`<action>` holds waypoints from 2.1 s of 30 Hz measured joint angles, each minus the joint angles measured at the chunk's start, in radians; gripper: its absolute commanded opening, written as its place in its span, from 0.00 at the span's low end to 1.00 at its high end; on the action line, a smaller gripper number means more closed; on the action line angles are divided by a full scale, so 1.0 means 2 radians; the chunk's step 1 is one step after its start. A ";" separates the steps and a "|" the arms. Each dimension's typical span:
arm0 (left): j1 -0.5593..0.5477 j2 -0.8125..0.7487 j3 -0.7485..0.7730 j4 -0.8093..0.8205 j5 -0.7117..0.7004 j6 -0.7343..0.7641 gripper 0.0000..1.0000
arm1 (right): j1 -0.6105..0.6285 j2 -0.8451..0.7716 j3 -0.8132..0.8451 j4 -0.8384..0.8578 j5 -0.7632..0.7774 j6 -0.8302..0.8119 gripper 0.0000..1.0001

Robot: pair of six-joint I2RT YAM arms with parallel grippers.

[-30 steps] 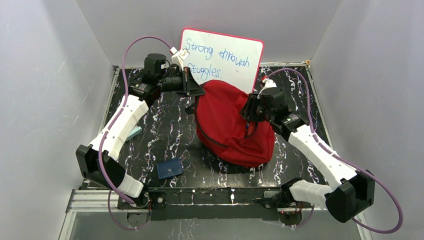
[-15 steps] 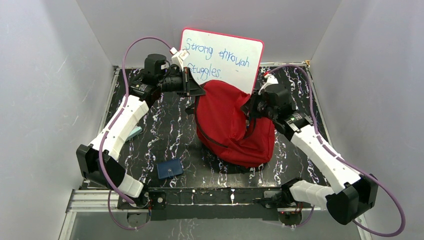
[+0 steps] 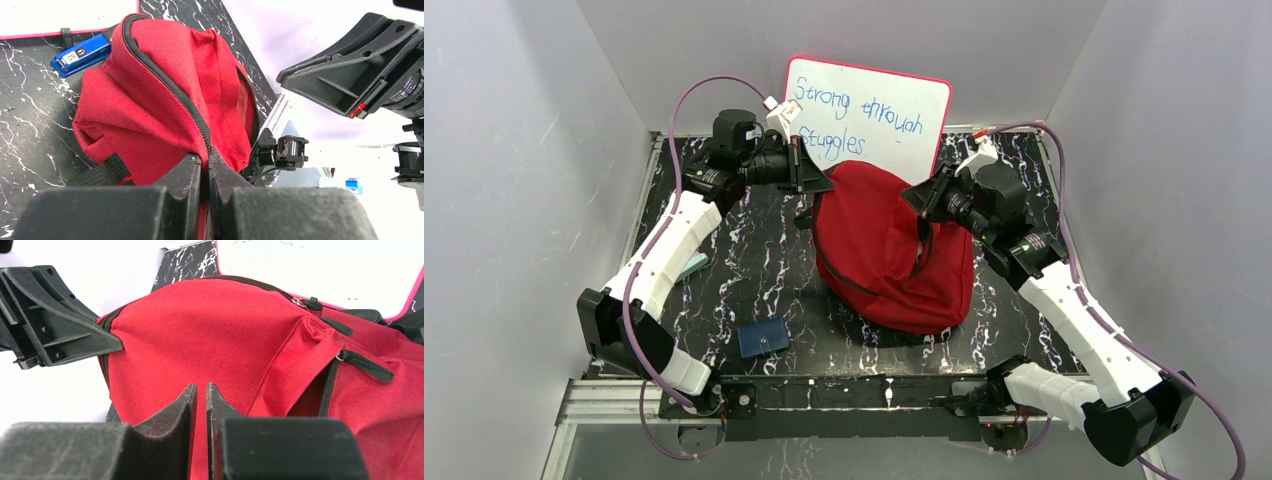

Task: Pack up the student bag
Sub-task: Adjust the student bag at the center of the board.

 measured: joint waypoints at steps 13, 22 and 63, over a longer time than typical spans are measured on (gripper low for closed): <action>0.000 0.000 -0.009 0.011 0.003 -0.003 0.00 | -0.001 -0.026 0.003 -0.090 0.063 -0.060 0.48; 0.001 0.000 -0.010 0.018 0.005 -0.005 0.00 | -0.001 0.018 0.003 -0.117 0.033 -0.074 0.54; 0.001 0.000 -0.016 0.027 0.018 -0.015 0.00 | -0.002 0.052 -0.025 -0.111 -0.039 -0.070 0.07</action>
